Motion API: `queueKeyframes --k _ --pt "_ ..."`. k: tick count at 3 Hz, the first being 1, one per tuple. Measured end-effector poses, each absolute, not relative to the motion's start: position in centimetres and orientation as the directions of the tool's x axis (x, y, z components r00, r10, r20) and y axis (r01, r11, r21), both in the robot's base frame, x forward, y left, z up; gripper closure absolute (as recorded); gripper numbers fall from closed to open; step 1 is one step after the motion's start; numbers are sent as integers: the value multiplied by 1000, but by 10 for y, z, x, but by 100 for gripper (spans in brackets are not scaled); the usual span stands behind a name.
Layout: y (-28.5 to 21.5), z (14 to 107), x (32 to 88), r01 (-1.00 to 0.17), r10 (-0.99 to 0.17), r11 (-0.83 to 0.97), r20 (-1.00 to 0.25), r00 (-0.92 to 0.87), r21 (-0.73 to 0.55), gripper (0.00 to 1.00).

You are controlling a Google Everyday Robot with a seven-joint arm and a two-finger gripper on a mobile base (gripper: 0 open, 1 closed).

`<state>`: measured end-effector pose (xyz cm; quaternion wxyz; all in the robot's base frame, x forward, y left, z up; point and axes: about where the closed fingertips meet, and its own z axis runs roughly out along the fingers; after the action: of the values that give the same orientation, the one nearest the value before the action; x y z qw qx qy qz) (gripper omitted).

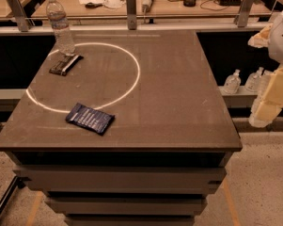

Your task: Move rxbar blueberry near water bottle

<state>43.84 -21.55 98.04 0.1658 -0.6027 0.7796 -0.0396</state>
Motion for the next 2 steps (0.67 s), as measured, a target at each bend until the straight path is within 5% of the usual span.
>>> queueKeyframes --k 2 --pt "-197 975 444 -938 -950 241 -258 -176 -248 0"
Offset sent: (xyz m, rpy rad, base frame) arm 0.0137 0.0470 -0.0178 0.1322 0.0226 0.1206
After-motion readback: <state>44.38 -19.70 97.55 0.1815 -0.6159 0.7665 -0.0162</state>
